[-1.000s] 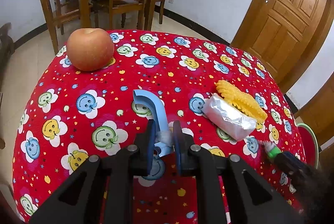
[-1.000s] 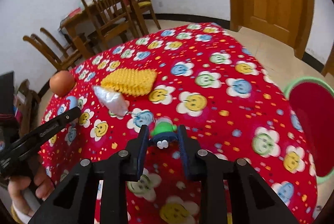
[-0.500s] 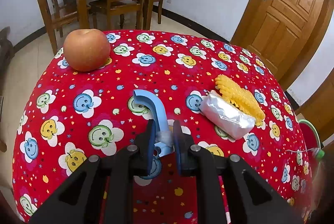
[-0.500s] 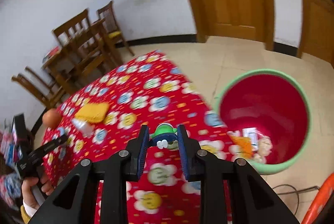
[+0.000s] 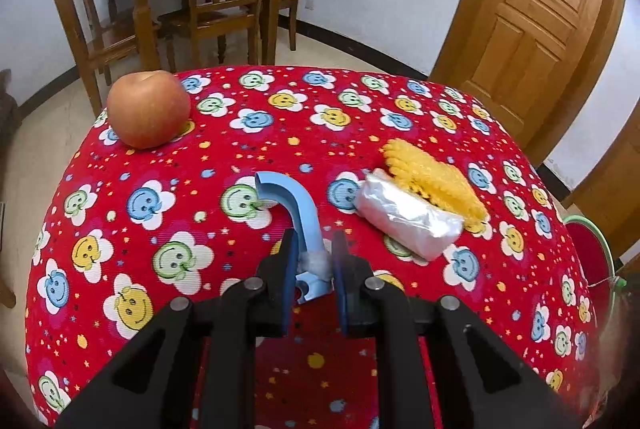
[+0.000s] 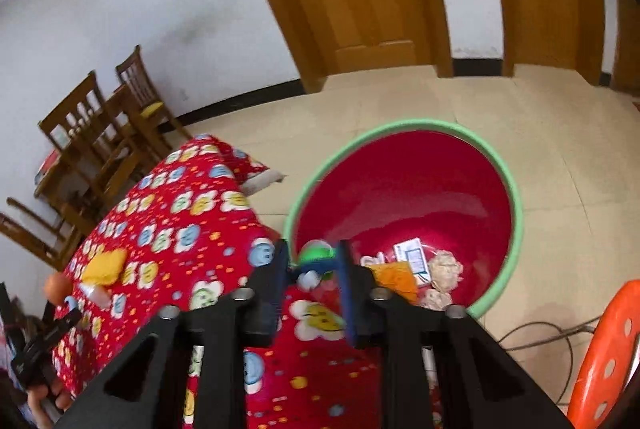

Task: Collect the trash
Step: 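Carry the green toy into the bucket and open the right tool while the left tool carries the blue piece, then open the left tool over the bucket to drop the blue piece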

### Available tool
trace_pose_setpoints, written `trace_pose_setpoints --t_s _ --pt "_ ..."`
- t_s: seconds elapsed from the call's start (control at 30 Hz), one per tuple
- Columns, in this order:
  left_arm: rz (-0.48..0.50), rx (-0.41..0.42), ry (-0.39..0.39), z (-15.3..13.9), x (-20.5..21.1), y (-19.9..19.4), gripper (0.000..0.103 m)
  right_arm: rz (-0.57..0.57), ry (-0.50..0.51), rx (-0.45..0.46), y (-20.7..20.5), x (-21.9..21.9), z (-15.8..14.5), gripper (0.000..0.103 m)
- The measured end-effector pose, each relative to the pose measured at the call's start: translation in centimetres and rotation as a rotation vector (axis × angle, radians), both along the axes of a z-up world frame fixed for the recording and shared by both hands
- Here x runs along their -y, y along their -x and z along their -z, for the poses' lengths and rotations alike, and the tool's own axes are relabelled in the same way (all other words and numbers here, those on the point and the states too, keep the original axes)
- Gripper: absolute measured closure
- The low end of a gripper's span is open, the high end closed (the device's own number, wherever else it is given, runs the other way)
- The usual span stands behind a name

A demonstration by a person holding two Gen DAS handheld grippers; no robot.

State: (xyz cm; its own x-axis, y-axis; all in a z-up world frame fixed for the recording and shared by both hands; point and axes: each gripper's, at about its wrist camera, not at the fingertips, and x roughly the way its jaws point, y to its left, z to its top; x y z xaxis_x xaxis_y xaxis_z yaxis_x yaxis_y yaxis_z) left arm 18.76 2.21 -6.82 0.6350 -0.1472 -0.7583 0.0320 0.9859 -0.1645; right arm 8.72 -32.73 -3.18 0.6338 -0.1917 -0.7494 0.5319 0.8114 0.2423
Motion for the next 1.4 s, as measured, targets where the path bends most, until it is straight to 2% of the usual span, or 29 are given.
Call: trace_pose_setpoints --t_s 0.37,0.73,0.8,1.0,1.4 --pt "0.074 0.020 -0.024 -2.3 3.7 1.8 0.087 0.035 -0.028 0.018 2.0 2.7 0.1 0.083" --pt "0.285 0.055 0.019 -5.8 11.7 5.3 0.087 0.042 -0.010 0.010 5.0 3.7 -0.5 0.083" --pt "0.323 0.057 0.025 -6.1 13.5 5.7 0.087 0.043 0.000 0.016 5.6 3.8 -0.8 0.080" --pt "0.424 0.047 0.038 -6.5 18.4 6.6 0.087 0.060 -0.004 0.042 7.3 4.7 -1.3 0.075" --pt "0.585 0.012 0.011 -5.2 27.1 7.6 0.087 0.122 -0.053 0.058 9.2 7.3 -0.5 0.073"
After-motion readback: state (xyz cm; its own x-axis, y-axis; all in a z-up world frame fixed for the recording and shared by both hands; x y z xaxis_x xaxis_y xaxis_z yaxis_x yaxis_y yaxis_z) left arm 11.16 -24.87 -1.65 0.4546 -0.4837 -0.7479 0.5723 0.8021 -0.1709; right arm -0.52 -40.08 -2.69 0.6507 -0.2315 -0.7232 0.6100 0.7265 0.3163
